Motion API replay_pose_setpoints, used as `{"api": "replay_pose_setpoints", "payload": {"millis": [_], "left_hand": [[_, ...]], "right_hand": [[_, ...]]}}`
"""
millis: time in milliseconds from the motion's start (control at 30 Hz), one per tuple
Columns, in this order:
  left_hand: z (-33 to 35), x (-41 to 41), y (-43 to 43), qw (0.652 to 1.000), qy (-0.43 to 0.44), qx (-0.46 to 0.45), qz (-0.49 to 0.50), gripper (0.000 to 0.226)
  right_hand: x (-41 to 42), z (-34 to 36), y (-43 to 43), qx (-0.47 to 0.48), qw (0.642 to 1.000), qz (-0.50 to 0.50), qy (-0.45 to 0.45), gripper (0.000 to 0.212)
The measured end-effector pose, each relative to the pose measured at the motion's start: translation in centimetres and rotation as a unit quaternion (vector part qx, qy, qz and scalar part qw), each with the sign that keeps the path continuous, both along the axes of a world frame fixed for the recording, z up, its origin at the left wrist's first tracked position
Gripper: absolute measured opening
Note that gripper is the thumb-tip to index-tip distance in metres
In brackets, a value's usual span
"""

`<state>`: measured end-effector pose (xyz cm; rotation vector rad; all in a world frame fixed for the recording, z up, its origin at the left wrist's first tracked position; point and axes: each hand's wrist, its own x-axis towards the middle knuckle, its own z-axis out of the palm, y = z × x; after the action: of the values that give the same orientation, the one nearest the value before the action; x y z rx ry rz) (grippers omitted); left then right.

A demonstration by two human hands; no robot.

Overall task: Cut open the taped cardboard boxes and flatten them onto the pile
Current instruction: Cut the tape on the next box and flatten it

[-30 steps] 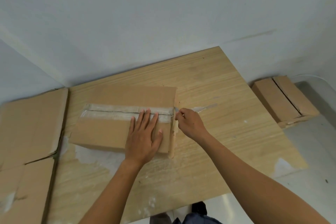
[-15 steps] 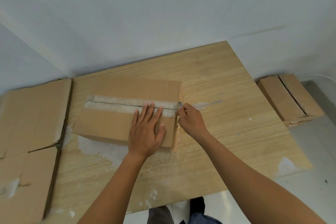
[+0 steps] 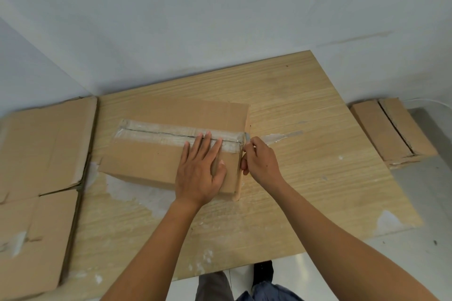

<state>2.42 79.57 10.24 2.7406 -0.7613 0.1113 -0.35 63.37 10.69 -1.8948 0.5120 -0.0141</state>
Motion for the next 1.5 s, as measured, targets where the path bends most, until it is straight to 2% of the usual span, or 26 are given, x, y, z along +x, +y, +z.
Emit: {"api": "replay_pose_setpoints", "payload": {"millis": [333,667,867,1133,1200,1300,1500], "left_hand": [[-0.1,0.0,0.1,1.0,0.002,0.005,0.0,0.059],[-0.2,0.0,-0.1,1.0,0.001,-0.022,0.005,0.058],[-0.2,0.2,-0.2,0.999,-0.004,-0.038,0.012,0.057],[-0.3,0.3,-0.1,0.999,-0.001,-0.043,0.015,0.055],[-0.2,0.3,-0.1,0.999,-0.003,-0.037,0.014,0.055],[-0.2,0.3,-0.1,1.0,-0.002,-0.023,0.011,0.057],[-0.1,0.1,0.0,1.0,-0.001,-0.009,0.008,0.06]], "right_hand": [[1.1,0.5,-0.8,-0.06,0.998,0.015,0.023,0.029],[1.8,2.6,-2.2,-0.111,0.986,0.104,0.075,0.034],[-0.6,2.6,-0.1,-0.087,0.981,0.139,0.102,0.027],[-4.5,3.4,-0.4,-0.056,0.971,0.195,0.126,0.029],[-5.2,3.1,-1.7,-0.065,0.976,0.167,0.126,0.026],[-5.4,1.3,-5.0,-0.128,0.982,0.078,0.112,0.029],[-6.8,-3.5,-8.9,-0.244,0.952,0.056,0.177,0.029]]}}
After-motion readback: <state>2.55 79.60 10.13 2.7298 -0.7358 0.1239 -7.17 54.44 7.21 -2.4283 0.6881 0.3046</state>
